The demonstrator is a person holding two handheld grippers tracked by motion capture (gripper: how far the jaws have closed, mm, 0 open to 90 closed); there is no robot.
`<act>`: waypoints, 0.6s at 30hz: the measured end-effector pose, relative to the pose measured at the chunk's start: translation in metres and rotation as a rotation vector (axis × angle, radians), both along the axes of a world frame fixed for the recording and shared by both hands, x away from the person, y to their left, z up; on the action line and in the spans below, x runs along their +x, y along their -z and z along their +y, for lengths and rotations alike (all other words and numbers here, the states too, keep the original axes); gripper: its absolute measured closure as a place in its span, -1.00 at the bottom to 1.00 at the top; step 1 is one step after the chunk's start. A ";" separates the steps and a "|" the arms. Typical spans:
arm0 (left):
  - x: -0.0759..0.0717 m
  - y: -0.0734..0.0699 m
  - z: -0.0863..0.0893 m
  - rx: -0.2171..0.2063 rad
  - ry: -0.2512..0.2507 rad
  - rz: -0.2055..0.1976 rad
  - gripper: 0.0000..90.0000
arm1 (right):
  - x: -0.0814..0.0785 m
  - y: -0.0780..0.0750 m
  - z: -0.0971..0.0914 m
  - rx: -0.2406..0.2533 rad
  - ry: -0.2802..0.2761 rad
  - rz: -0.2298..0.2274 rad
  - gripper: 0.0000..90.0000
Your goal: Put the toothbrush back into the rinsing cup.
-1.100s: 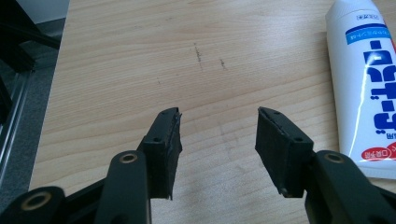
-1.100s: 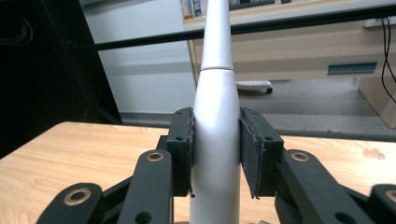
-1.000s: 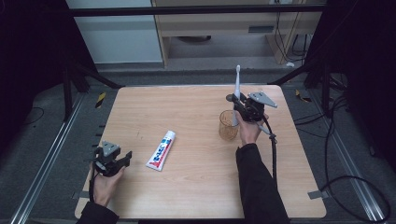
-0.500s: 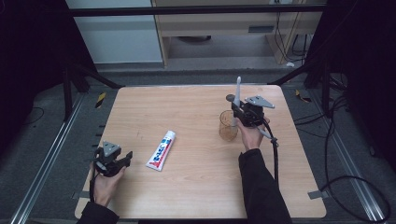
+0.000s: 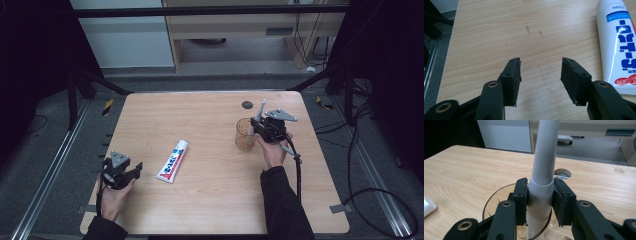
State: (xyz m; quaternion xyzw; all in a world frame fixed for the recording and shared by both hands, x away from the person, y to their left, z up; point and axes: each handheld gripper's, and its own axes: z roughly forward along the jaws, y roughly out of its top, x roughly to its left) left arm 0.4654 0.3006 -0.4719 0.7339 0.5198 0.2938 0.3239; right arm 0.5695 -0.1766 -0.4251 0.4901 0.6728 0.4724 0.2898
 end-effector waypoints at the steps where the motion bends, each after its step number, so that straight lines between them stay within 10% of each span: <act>1: 0.000 0.000 0.000 0.000 0.000 -0.001 0.09 | 0.000 0.000 0.000 -0.006 -0.002 -0.001 0.48; 18: -0.001 -0.001 0.000 -0.006 0.001 -0.006 0.09 | 0.000 -0.001 0.002 -0.014 -0.011 -0.010 0.29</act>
